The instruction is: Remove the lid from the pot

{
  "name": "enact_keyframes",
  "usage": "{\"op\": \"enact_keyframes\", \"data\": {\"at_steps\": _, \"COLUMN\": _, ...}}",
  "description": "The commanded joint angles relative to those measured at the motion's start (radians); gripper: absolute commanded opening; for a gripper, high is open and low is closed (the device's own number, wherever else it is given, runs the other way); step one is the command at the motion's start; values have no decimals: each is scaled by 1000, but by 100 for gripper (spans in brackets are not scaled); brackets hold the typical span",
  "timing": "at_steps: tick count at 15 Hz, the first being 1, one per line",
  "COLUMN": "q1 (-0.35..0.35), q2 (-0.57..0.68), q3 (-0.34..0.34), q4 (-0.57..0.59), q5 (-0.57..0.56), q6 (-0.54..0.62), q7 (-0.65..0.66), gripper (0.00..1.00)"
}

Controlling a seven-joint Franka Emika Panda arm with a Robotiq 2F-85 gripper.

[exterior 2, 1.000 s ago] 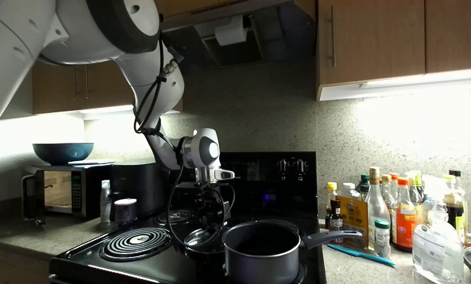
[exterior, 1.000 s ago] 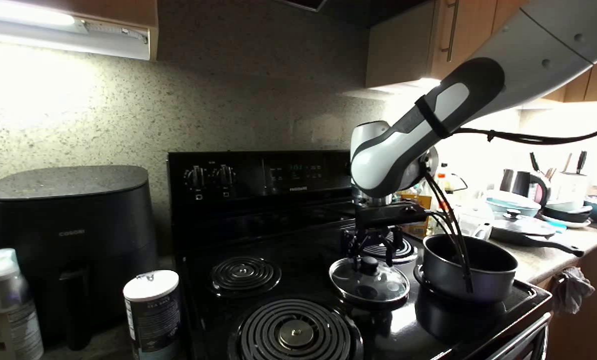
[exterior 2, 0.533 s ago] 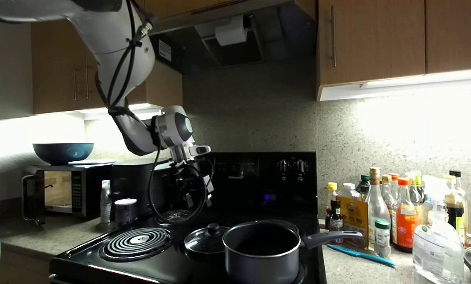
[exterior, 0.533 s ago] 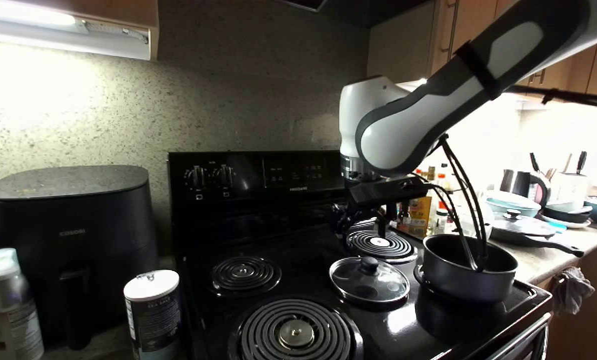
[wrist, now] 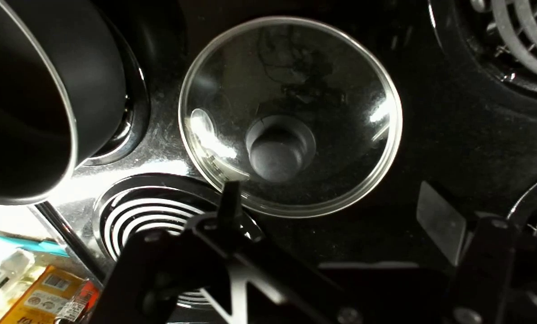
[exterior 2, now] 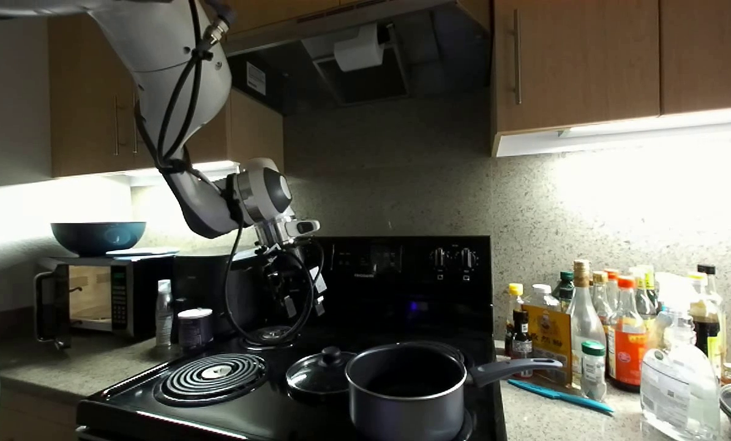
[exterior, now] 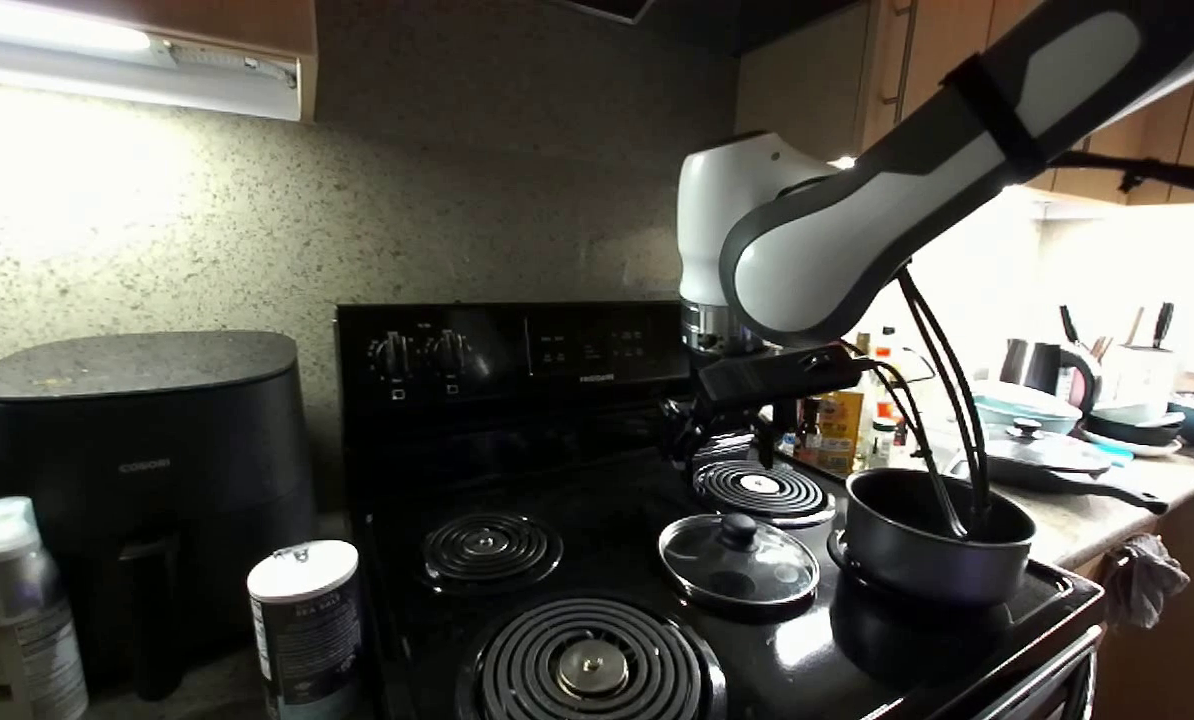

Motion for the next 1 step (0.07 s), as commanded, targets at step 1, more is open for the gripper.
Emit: {"op": "enact_keyframes", "data": {"at_steps": 1, "q1": -24, "q2": 0, "q3": 25, "q4": 3, "q5": -4, "q6": -4, "q7": 2, "gripper": 100}}
